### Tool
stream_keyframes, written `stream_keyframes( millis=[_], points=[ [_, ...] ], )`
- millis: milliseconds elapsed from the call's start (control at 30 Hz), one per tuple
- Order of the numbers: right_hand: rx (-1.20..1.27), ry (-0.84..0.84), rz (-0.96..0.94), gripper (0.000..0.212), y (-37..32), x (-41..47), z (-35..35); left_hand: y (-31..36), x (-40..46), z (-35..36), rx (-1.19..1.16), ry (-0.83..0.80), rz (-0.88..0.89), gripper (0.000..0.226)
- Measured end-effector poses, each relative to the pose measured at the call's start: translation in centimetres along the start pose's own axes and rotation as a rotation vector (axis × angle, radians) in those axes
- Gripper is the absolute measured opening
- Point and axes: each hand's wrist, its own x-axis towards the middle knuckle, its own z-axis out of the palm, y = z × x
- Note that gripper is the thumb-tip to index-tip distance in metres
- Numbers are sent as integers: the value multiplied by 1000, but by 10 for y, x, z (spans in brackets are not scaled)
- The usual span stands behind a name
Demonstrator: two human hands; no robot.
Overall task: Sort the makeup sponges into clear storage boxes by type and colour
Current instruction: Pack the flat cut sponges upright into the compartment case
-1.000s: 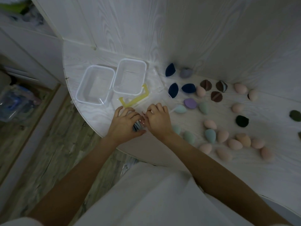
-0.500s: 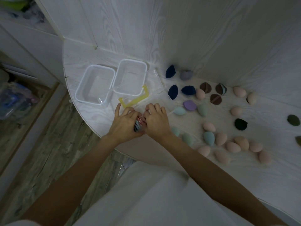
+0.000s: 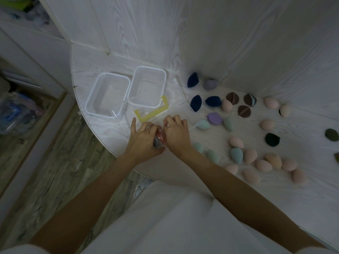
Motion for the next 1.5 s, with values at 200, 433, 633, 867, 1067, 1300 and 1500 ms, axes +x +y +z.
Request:
stream_keyframes(
  millis=[200,433,633,867,1067,1300,1500],
  points=[
    [4,-64,-23,31,3,9,-5,-3,1,-3,43,9,34,74],
    [57,44,-32,8,5,-15,-5,-4,-2,-1,13,-18,25,69],
    [205,-9,-119,27,15,-28,-10,2,-2,-12,-77,-36,20,68],
    [369,188,41,27,121,-61,-85,61,31,-48,-595,358,-44,34],
    [254,292,272,25,237,-80,-101,124,142,-14,-405,239,306,24],
    [311,63,542,13,297,-41,-55,165,273,52,-214,-201,175,38],
    [281,-158,748,31,304,-20,-21,179,316,94,90,-324,95,43]
  ],
)
